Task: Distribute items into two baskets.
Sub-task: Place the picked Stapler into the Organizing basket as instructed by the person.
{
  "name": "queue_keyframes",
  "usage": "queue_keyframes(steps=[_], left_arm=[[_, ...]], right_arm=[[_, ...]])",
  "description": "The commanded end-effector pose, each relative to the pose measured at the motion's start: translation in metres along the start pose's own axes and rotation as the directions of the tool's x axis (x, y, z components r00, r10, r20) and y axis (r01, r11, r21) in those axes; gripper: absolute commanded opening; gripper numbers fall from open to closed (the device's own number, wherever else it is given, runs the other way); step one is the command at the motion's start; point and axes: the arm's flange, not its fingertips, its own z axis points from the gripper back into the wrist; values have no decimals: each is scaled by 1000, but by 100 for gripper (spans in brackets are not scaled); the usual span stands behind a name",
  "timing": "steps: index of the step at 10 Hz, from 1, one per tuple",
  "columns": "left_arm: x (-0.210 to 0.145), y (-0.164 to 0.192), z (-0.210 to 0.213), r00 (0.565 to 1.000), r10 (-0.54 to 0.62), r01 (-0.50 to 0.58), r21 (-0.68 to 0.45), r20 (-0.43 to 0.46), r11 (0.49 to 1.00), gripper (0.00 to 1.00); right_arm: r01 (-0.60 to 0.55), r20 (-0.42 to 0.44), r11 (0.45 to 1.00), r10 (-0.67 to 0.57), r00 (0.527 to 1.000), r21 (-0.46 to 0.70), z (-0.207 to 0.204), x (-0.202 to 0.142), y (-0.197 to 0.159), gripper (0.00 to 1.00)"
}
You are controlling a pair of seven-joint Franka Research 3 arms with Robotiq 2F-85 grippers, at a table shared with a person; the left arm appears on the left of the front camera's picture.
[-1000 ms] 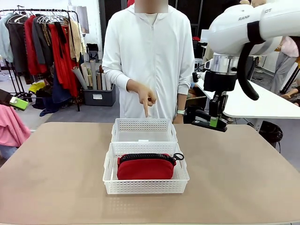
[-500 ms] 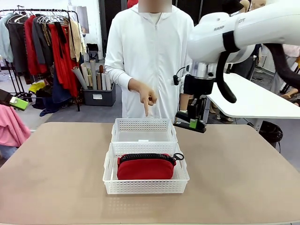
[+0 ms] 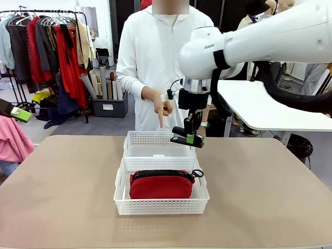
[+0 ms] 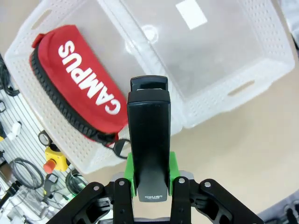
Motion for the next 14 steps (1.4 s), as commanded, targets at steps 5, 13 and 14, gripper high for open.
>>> queue_keyframes(steps=[5, 13, 14], left_arm=[[-1, -1, 0, 1000, -2, 2, -6, 4, 1000, 100], [-1, -1, 0, 1000, -2, 2, -6, 4, 1000, 100], [-1, -1, 0, 1000, -2, 2, -6, 4, 1000, 100]], right_arm=[[-195, 15, 979, 196, 980, -65, -20, 72, -30, 0], [-424, 49, 906, 423, 905, 2, -80, 118, -68, 0], [-426, 37, 905, 426, 904, 2, -86, 117, -68, 0]])
